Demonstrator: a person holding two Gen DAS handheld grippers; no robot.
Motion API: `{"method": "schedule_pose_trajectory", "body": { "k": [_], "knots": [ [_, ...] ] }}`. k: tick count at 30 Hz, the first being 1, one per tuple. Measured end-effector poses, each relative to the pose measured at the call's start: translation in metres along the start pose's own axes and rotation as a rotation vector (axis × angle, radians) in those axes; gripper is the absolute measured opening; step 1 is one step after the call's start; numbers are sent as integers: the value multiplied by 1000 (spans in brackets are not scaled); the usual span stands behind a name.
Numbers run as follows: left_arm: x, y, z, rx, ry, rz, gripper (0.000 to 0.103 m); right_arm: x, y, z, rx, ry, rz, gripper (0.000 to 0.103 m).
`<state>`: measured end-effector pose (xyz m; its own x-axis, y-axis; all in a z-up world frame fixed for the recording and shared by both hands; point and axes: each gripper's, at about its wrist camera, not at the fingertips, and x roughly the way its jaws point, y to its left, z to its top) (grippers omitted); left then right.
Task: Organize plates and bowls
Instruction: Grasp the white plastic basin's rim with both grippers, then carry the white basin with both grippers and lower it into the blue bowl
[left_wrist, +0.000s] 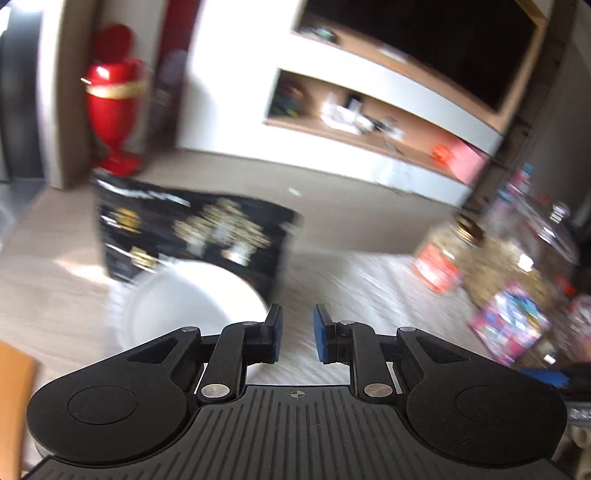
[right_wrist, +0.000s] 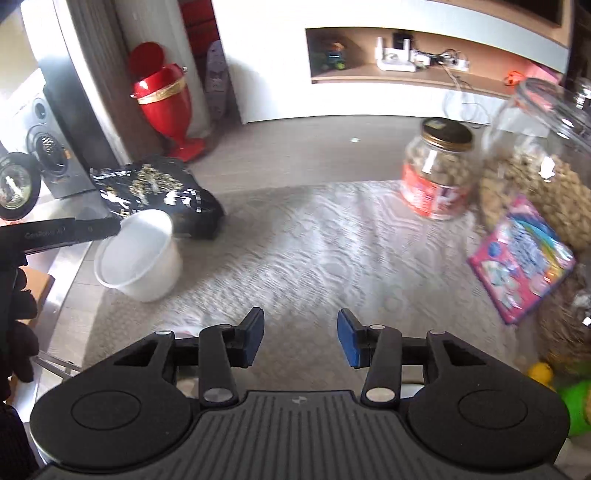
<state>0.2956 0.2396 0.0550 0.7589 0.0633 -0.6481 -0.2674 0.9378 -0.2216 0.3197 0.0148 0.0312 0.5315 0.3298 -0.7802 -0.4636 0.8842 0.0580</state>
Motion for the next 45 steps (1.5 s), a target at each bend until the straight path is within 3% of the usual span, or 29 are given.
{"method": "schedule_pose_trajectory", "body": {
  "k": [2,4,10,13,16,17,19,20,21,24,29,34,39,43,45],
  "knots": [
    [7,43,11,-64,-34,143,21,31,29,16,-8,41,62,44],
    [19,79,15,-165,-10,128,21,65,54,32,1,90,116,44],
    [62,119,12,-225,119,184,21,147,101,66,91,171,187,44],
    [79,124,4,-221,196,233,22,182,113,71,102,203,160,44],
    [87,123,-2,-214,220,266,23,212,117,63,119,263,135,44],
    [89,123,-4,-213,223,266,23,218,116,59,126,282,129,42],
    [97,121,-9,-221,252,249,23,222,112,51,133,317,133,23],
    [101,123,-12,-246,269,229,23,219,109,47,133,324,135,13],
    [104,124,-16,-281,284,198,23,210,105,45,135,318,134,10],
    [97,112,-18,-339,298,66,22,163,89,41,79,239,84,11],
    [47,26,-12,-145,204,-186,22,52,27,28,77,124,-19,11],
    [2,-88,-42,62,235,-401,26,-65,-44,-21,81,9,-158,11],
    [0,-180,-98,242,391,-483,27,-90,-115,-72,171,43,-237,12],
    [32,-197,-129,187,530,-476,27,-67,-139,-100,157,67,-235,20],
    [36,-193,-136,161,533,-434,25,-58,-146,-108,160,73,-218,28]
  ]
}}
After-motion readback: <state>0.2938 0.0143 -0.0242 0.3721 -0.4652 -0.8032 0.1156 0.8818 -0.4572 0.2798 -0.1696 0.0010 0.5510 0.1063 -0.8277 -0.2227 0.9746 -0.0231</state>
